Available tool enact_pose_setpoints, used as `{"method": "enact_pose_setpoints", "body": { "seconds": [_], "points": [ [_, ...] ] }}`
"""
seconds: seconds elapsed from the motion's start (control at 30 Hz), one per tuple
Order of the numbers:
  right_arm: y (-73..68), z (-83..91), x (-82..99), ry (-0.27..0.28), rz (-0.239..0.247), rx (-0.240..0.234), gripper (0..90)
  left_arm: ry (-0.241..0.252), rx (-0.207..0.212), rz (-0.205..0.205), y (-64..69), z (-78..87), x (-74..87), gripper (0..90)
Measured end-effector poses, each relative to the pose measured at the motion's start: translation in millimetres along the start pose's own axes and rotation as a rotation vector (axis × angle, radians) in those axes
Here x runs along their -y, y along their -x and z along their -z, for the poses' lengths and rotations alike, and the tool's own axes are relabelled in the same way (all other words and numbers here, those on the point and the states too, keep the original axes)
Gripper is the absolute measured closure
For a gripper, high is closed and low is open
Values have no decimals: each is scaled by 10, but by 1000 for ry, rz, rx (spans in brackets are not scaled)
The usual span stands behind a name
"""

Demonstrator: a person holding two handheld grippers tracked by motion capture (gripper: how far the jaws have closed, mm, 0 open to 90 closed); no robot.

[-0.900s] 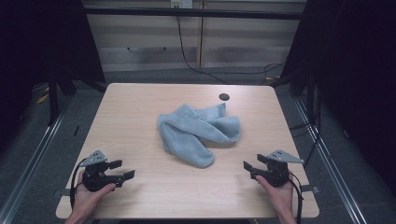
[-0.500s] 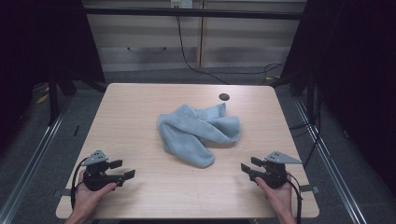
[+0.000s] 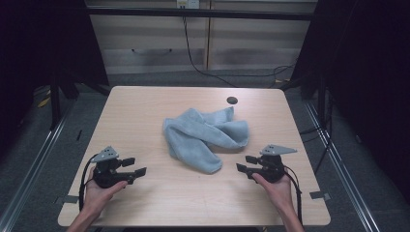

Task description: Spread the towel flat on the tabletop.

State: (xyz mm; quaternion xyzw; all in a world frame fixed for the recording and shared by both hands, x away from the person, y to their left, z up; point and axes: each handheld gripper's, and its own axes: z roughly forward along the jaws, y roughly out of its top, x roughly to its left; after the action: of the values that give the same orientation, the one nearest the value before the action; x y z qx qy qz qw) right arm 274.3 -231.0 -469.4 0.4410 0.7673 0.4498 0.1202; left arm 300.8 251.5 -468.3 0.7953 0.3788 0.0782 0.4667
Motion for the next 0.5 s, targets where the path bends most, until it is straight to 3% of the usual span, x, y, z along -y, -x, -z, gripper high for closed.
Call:
{"method": "enact_pose_setpoints", "body": {
  "seconds": [0.13, 0.27, 0.33, 0.5],
  "points": [
    [45, -210, -169, 8, 24, -7, 478, 2, -5, -9, 30, -132, -150, 336],
    [67, -403, -322, -8, 51, -18, 494, 19, 36, -23, 75, -284, -282, 417],
    [70, -480, -393, -6, 60, -15, 483, 36, 75, -40, 103, -371, -331, 530],
    [109, -642, -528, -3, 57, -21, 422, 27, 101, -15, 162, -641, -450, 490]
  ]
}}
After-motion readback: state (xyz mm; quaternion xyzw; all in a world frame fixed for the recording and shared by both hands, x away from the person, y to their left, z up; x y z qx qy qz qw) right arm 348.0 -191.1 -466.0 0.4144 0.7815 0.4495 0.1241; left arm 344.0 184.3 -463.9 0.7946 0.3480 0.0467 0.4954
